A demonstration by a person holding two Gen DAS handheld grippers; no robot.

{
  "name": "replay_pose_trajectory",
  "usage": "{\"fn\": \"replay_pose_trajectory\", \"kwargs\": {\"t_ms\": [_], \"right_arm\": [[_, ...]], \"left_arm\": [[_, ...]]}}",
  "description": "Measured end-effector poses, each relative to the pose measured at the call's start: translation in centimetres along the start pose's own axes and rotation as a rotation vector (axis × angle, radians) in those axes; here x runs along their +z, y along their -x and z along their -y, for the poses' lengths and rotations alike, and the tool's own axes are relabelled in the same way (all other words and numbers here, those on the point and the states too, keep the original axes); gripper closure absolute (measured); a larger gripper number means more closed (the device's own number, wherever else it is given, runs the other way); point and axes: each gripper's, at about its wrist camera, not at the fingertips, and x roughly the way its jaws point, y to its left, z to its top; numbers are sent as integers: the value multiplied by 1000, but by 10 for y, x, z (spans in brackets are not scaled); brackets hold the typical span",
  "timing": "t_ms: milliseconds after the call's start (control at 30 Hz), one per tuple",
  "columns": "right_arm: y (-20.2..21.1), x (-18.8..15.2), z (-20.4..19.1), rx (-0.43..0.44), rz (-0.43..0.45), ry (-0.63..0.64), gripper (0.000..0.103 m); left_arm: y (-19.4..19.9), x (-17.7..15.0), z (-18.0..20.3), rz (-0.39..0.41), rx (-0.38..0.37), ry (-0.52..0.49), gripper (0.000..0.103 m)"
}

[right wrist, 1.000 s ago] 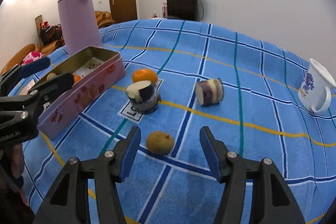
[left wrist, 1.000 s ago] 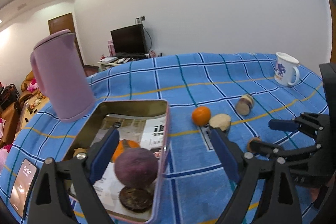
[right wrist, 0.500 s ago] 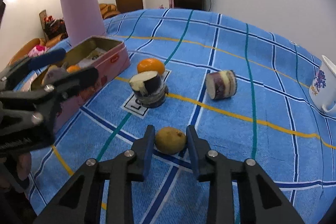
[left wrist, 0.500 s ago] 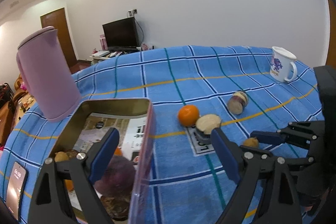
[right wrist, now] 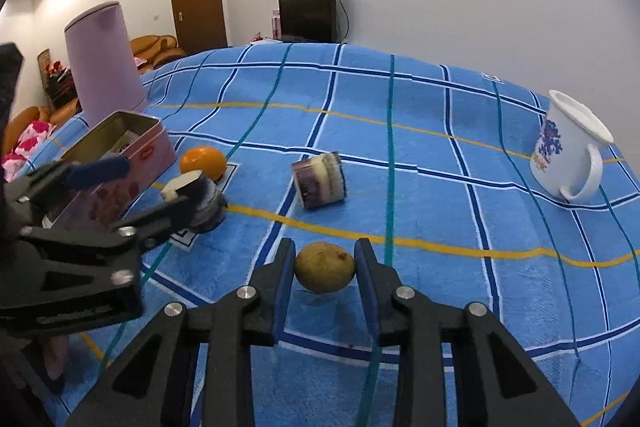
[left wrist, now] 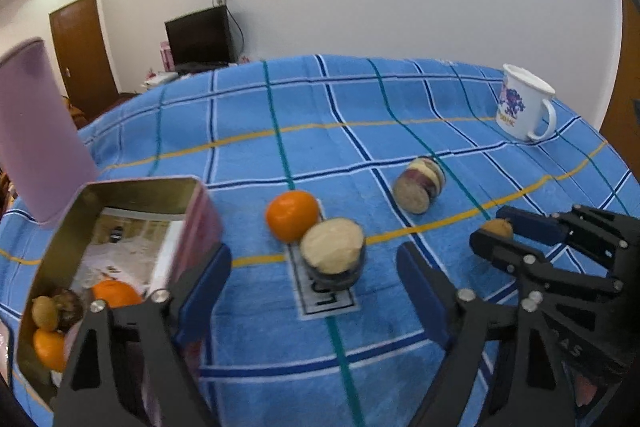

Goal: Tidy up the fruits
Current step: 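Grasp a small brown potato with the right tool while the left tool grasps a cut white root, then lift and carry the brown potato and cut white root over the tin box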

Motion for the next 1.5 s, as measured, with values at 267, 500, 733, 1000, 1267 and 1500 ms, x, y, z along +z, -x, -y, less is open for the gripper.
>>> {"fn": "replay_pose_trajectory", "kwargs": {"t_ms": [267,500,733,1000,1267,1500], "right_arm": [[-1,-1,1,11,2,-4,71],[2,-1,1,15,19,-8,71],[9,-3,2,21,52,-14,71],[18,-4,1,35,98,-13,71],[22,-4,1,39,129,-11,71],[30,-6,0,46,169,-8,71]], "left_arm": [[-21,2,0,-64,-45,25,54],[-18,-1,8,-55,-60,1,62],[-9,-4,8,-29,-74,2,62],[6,-7,14,26,-60,-25,62],[18,-8,16,83,-42,-35,62],[25,-10,16,113,-38,-31,62]]}}
